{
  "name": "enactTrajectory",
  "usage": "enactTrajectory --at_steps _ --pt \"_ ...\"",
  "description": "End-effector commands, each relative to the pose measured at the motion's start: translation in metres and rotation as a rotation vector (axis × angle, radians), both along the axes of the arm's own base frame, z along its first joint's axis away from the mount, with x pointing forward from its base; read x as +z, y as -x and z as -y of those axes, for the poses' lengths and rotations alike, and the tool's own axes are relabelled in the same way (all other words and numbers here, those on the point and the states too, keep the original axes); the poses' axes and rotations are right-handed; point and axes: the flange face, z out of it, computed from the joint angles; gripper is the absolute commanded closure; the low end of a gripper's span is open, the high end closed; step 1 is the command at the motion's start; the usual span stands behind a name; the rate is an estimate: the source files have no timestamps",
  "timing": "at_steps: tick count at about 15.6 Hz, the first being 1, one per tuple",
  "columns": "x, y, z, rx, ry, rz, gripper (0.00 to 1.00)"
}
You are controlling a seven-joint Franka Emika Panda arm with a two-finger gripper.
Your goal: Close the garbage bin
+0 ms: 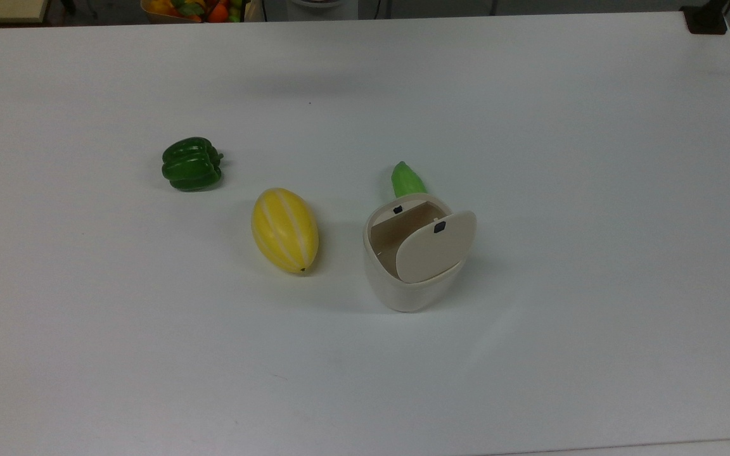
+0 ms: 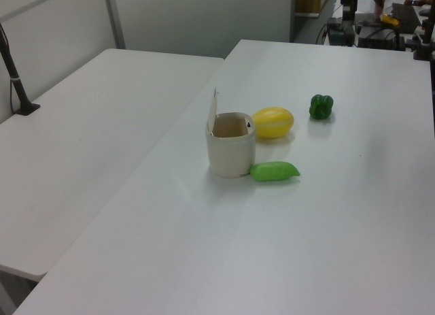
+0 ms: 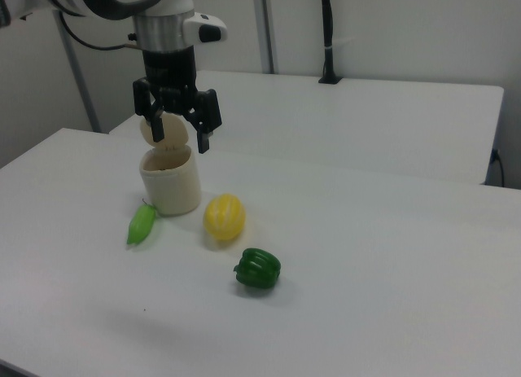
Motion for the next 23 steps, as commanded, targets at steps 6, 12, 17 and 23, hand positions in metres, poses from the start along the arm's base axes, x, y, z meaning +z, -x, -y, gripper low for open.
enactTrajectory --at_steps 6,12,17,23 --pt "-0.0039 0.0041 0.0041 -0.023 0.001 -0.021 0.0" --pt "-0.0072 0.0014 -0.0003 -0.015 -0.016 -0.023 0.0" --pt "-0.0063 0.0012 0.0001 -0.018 -0.026 -0.018 0.0" --pt "-0.0057 -0.0042 -0.0022 -0.018 -0.048 0.016 0.0"
